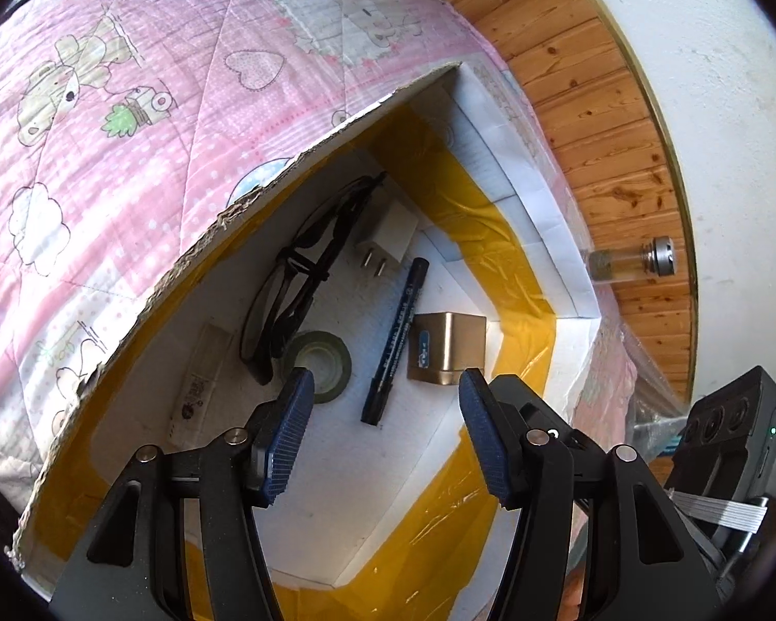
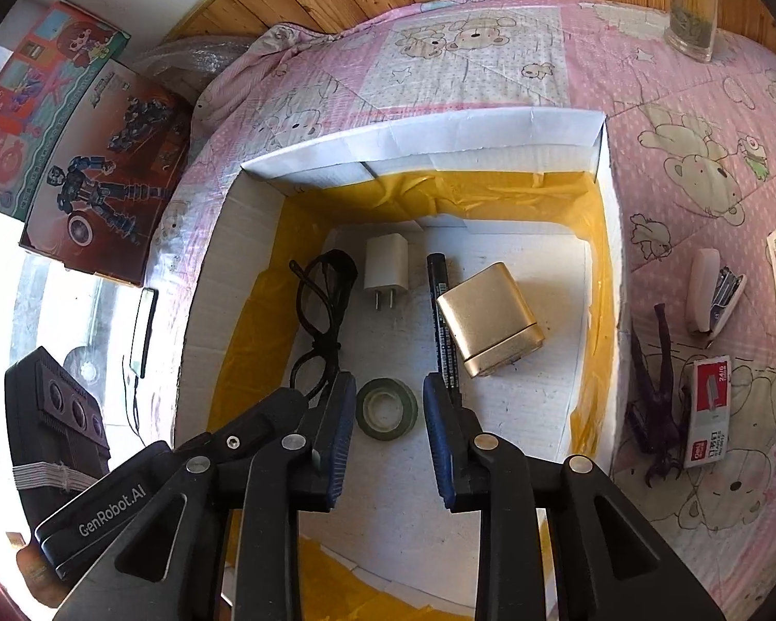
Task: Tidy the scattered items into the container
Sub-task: 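Open both grippers to release the marker and tape inside the box, then withdraw both grippers up out of the box, then grasp the red-and-white staple box with the right gripper while the left gripper grasps the purple figure, then carry the staple box with the right gripper while the left gripper carries the figure toward the box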
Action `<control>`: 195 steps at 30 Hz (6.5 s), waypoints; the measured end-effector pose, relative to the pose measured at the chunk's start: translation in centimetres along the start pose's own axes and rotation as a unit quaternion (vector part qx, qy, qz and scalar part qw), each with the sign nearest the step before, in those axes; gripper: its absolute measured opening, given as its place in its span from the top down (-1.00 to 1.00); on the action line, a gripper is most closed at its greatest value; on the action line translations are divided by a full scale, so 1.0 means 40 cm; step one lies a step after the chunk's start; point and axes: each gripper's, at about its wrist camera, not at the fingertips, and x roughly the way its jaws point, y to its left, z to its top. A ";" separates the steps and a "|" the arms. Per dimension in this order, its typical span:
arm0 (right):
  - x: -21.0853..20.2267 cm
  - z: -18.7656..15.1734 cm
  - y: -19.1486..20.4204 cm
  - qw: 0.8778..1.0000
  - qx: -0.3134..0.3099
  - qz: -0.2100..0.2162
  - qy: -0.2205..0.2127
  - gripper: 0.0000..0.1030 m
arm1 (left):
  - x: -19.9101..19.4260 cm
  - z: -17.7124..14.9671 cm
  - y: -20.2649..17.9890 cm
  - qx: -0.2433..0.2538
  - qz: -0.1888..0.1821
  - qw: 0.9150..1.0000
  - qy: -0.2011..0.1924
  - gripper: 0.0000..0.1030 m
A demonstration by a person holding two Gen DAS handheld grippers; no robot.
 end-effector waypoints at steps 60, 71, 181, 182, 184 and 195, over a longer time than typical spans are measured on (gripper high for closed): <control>-0.231 -0.286 -0.445 0.988 -0.038 -0.022 -0.150 0.18 | -0.053 -0.522 -0.366 0.392 0.016 0.918 -0.049 -0.18; 0.005 -0.175 -0.468 0.986 -0.126 -0.070 -0.081 0.08 | 0.040 -0.499 -0.400 0.391 0.035 0.919 -0.021 -0.18; -0.339 -0.528 -0.264 0.982 -0.095 -0.060 -0.150 0.70 | -0.115 -0.570 -0.221 0.326 -0.045 0.943 -0.046 0.37; -0.340 -0.527 -0.256 0.982 -0.097 -0.058 -0.150 0.70 | -0.117 -0.566 -0.217 0.323 -0.047 0.944 -0.045 0.37; -0.341 -0.523 -0.238 0.982 -0.101 -0.053 -0.149 0.70 | -0.122 -0.557 -0.207 0.318 -0.051 0.946 -0.045 0.37; -0.355 -0.506 -0.143 0.978 -0.133 -0.036 -0.156 0.70 | -0.159 -0.495 -0.152 0.285 -0.060 0.955 -0.061 0.37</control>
